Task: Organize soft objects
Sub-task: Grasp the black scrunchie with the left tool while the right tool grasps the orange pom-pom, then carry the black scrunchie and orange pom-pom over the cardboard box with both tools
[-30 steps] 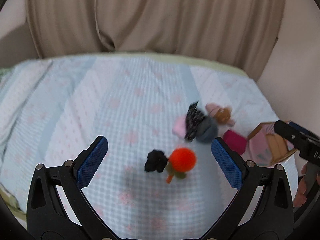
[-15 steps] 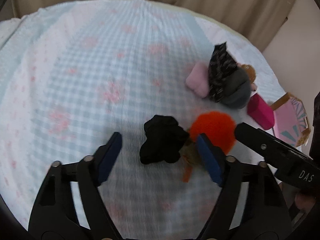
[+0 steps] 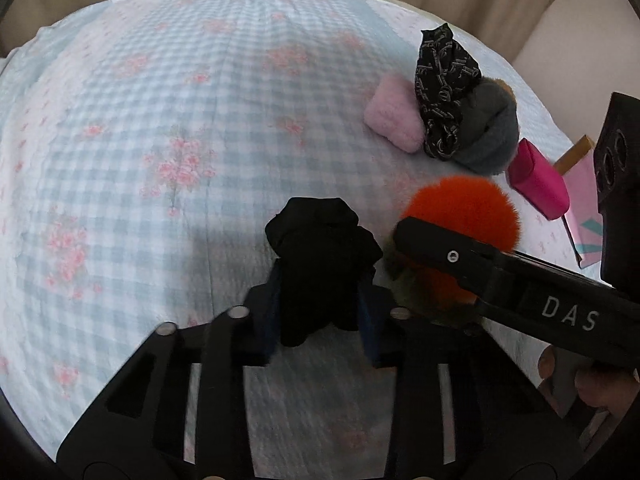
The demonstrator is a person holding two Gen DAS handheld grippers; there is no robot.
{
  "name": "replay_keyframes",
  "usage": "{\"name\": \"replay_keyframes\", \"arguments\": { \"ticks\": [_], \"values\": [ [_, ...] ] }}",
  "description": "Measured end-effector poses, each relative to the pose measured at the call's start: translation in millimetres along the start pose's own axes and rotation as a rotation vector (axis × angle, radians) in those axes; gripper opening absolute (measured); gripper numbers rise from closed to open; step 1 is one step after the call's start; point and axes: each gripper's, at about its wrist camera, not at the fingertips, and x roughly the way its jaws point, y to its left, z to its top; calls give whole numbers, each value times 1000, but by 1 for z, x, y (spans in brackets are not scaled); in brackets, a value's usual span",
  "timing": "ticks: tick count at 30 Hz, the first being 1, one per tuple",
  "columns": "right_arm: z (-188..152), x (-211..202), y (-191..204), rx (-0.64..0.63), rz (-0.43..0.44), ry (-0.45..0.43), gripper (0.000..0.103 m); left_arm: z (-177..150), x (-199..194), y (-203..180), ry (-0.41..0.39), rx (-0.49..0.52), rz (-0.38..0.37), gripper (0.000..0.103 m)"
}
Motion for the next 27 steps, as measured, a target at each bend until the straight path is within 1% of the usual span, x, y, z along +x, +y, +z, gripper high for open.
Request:
{"name": "replay_keyframes", "arguments": {
  "ticks": [2, 7, 13, 18, 23, 27],
  "values": [
    [0, 0, 1, -14, -13, 0, 46, 1, 1, 2, 2, -1, 2, 20],
    [0, -8, 0, -30, -40, -7, 40, 6, -2, 4, -6, 0, 6, 17],
    [8, -29, 11, -85, -67, -45, 40, 15, -21, 1, -43, 2, 19, 17],
    [16, -54, 25, -128, -77, -81, 40, 26, -48, -7, -78, 5, 30, 17],
    [26, -97, 41, -175, -88, -130, 40, 42, -90, -20, -123, 9, 53, 17],
    [34, -138, 53, -220, -96, -165, 40, 54, -129, -39, -159, 8, 71, 17]
  ]
}}
